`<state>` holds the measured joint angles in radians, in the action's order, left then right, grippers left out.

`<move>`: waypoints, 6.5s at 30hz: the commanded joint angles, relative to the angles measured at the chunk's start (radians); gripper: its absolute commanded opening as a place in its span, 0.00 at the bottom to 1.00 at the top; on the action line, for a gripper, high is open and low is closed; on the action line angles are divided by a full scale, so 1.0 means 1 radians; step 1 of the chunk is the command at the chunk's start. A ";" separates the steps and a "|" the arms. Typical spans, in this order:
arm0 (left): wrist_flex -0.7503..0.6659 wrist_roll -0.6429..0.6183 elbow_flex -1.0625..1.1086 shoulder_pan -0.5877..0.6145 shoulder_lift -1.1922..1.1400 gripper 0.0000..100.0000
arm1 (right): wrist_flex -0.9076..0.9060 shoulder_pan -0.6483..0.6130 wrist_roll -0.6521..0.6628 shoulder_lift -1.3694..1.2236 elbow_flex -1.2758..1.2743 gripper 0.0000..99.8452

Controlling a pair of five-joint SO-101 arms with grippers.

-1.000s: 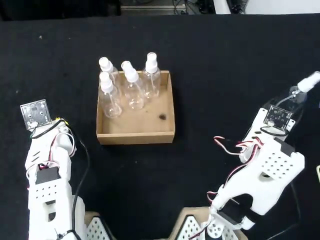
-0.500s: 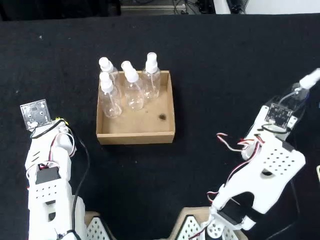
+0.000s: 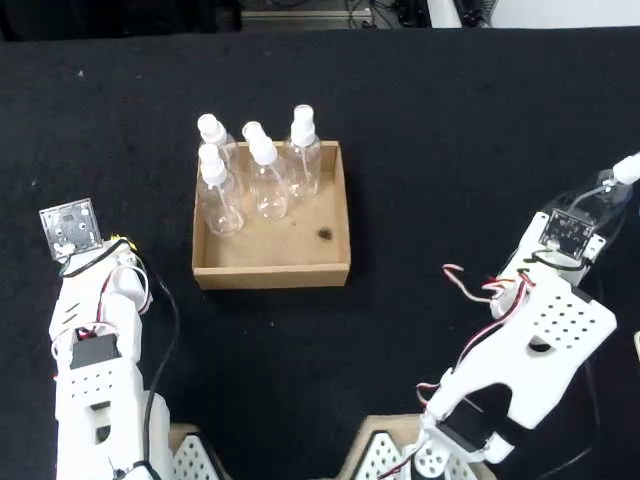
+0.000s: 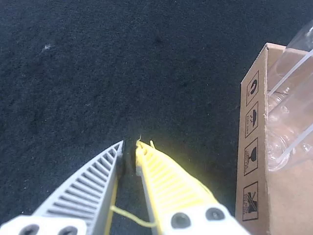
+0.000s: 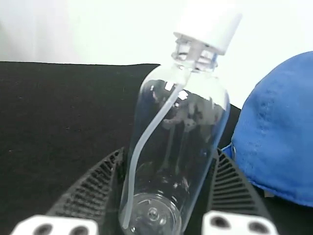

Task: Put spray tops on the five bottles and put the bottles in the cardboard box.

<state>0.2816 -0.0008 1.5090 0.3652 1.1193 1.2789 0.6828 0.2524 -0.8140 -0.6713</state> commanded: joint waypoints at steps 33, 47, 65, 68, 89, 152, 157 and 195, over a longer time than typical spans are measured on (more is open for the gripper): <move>-0.023 -0.006 -0.005 0.001 0.020 0.03 | 0.017 0.015 -0.003 0.028 0.022 0.29; -0.023 -0.006 -0.002 0.001 0.020 0.03 | -0.359 0.017 -0.087 0.426 -0.056 0.29; -0.023 -0.006 -0.002 0.001 0.020 0.03 | -0.362 0.025 -0.087 0.424 -0.041 0.27; -0.023 -0.006 -0.002 0.001 0.020 0.03 | -0.359 0.035 -0.087 0.424 -0.041 0.19; -0.023 -0.006 -0.002 0.005 0.020 0.03 | -0.598 -0.031 -0.189 0.825 -0.216 0.03; -0.023 0.002 0.008 0.005 0.020 0.03 | -0.861 -1.080 -0.147 1.288 -0.702 0.04; -0.023 0.002 0.008 0.004 0.020 0.03 | -0.861 -1.083 -0.144 1.288 -0.719 0.04; -0.023 -0.002 0.010 0.002 0.020 0.03 | -0.647 -1.083 -0.141 1.113 -0.691 0.04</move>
<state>0.2816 -0.0008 1.5321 0.3636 1.1193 0.6176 -0.3851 0.1020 0.3015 -1.3633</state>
